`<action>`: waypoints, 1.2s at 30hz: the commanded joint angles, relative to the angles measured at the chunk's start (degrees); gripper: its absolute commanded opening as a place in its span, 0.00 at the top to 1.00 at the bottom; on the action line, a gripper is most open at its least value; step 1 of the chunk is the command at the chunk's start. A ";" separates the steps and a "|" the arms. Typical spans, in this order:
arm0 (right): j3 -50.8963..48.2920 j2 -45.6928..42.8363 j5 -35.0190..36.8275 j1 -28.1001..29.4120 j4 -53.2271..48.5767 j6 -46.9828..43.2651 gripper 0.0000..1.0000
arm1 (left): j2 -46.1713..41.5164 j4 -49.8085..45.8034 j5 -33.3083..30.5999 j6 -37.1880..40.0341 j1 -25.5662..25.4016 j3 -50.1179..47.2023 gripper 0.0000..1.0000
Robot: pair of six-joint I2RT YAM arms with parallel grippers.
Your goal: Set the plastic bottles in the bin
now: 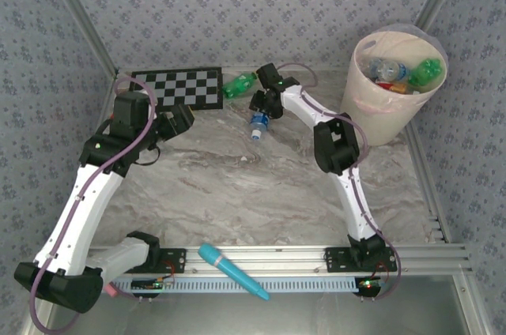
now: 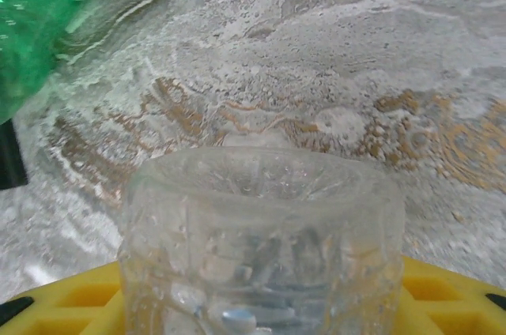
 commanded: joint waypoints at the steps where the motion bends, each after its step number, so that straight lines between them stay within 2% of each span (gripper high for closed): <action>1: -2.81 -7.79 -0.03 0.27 1.01 -1.32 0.47 | -1.06 1.68 1.60 0.49 0.57 -0.18 0.00; 11: -15.10 -27.55 0.18 -1.74 10.35 3.85 0.48 | -0.28 3.85 2.73 0.75 0.66 0.75 0.00; 17: -16.81 -35.95 2.90 -4.97 12.46 7.10 0.49 | 0.76 5.18 3.20 2.16 0.24 2.24 0.00; 20: -17.75 -39.60 5.22 -7.01 14.23 9.60 0.49 | 1.76 5.14 2.30 3.92 -1.42 4.07 0.00; 25: -18.77 -44.78 12.74 -9.75 16.50 13.48 0.50 | 3.68 7.10 -1.21 7.18 -6.98 7.34 0.00; 33: -18.89 -48.77 23.73 -14.85 17.14 20.47 0.51 | 4.48 9.11 -1.45 6.69 -9.55 7.27 0.00; 36: -19.53 -49.44 26.76 -17.21 17.99 22.40 0.52 | 4.62 9.76 -3.50 8.28 -11.73 7.56 0.00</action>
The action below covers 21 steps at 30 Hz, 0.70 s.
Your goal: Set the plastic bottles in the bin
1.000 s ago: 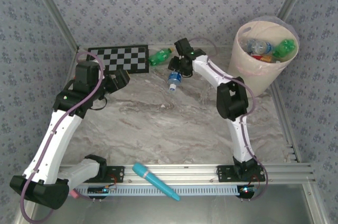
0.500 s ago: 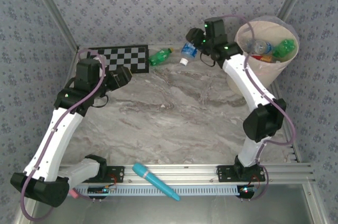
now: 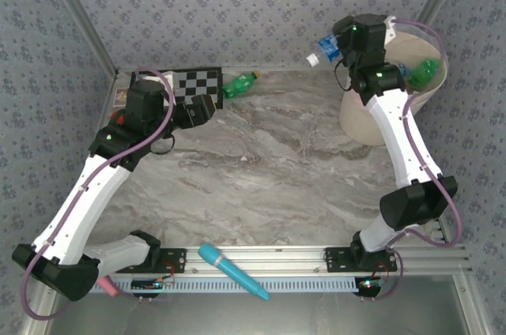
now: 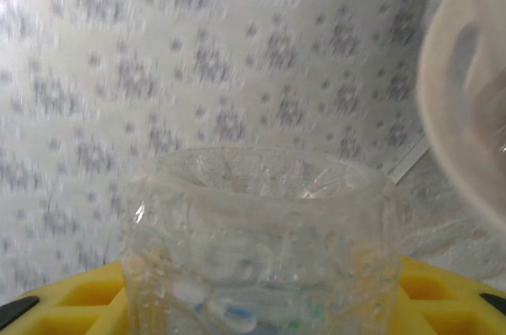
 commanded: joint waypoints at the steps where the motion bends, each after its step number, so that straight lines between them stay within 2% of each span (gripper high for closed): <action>1: -0.48 -1.73 7.11 -2.50 1.44 4.48 0.52 | 0.29 2.35 -3.53 3.19 -2.63 1.71 0.00; 9: 0.78 -0.98 11.41 -9.84 -0.42 8.63 0.52 | 2.54 4.52 -5.11 6.41 -6.82 3.60 0.00; 13: 2.47 0.95 11.45 -12.79 -2.75 13.50 0.52 | 3.68 6.82 -3.14 7.66 -7.84 3.39 0.00; 21: 9.96 7.11 14.96 -15.77 -9.66 18.62 0.50 | 5.63 8.93 -1.16 7.75 -8.73 3.09 0.00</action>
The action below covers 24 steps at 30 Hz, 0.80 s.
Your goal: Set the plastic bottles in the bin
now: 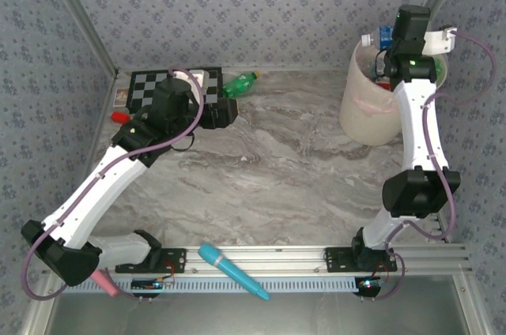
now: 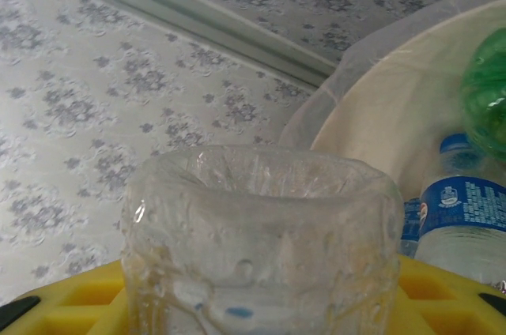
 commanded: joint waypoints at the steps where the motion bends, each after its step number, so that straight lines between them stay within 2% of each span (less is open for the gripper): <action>1: 4.04 2.47 3.87 -1.26 -5.62 6.04 0.50 | 0.02 3.42 1.31 1.10 -0.40 1.38 0.00; 5: 9.84 6.50 4.68 -2.00 -11.96 7.66 0.49 | 0.11 3.94 0.83 1.33 -0.36 0.82 0.00; 12: 15.27 11.15 5.76 -4.13 -16.09 9.83 0.48 | -0.15 4.44 0.70 1.61 -0.40 0.46 0.00; 19: 25.07 18.01 6.08 -4.89 -23.39 10.48 0.48 | -0.23 4.68 0.61 1.49 -0.40 -0.65 0.00; 24: 26.36 19.67 6.08 -5.42 -24.31 12.20 0.48 | -0.38 4.27 -0.59 2.42 -0.40 -0.71 0.00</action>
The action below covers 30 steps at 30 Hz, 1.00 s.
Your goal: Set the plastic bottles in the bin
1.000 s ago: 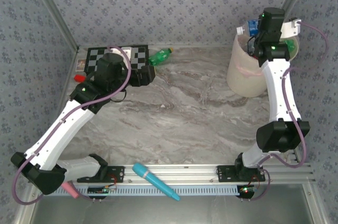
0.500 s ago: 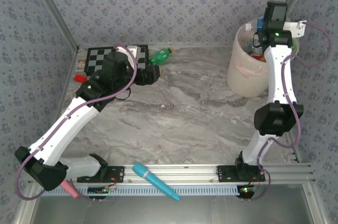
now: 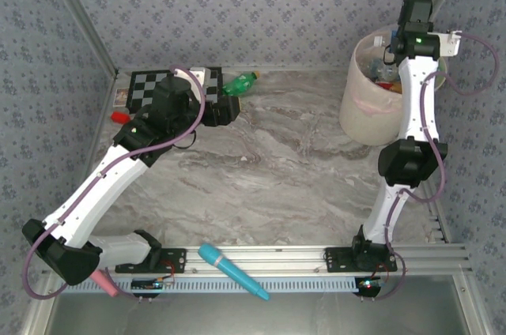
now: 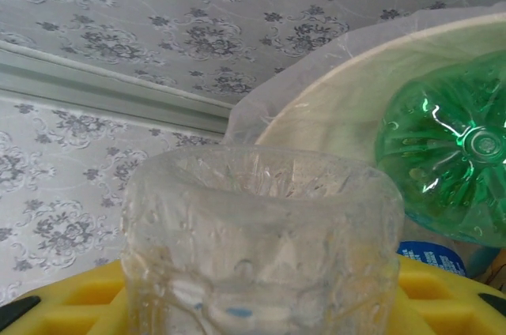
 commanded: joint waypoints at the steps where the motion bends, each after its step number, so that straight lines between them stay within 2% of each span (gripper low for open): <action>1: 2.22 1.14 2.37 -0.64 -3.47 3.07 0.48 | -0.61 1.16 -1.18 1.84 -0.31 -0.52 0.00; 3: 2.48 1.36 2.28 -0.64 -3.33 3.04 0.43 | -0.62 1.01 -1.60 2.42 -0.23 -0.39 0.00; 4: 2.82 1.58 2.29 -0.64 -3.48 3.02 0.30 | -0.54 1.01 -1.78 2.63 -0.19 -0.31 0.00; 5: 3.14 1.69 2.31 -0.53 -3.82 3.11 0.10 | -0.57 1.13 -1.92 2.78 -0.16 -0.23 0.00; 6: 3.25 1.77 2.41 -0.40 -4.01 3.41 0.00 | -0.44 1.17 -2.01 2.93 -0.18 -0.21 0.00; 17: 5.07 1.51 1.96 1.05 -2.16 -0.06 0.00 | 0.99 1.46 -1.40 2.50 -0.12 0.56 0.00; 22: 6.20 0.61 1.19 2.16 0.65 -6.03 0.00 | 0.93 1.40 -1.39 1.93 -0.14 0.33 0.00; 30: 3.15 -3.30 -7.52 4.23 5.53 -17.62 0.00 | 1.24 0.54 -2.47 2.23 -0.04 0.62 0.00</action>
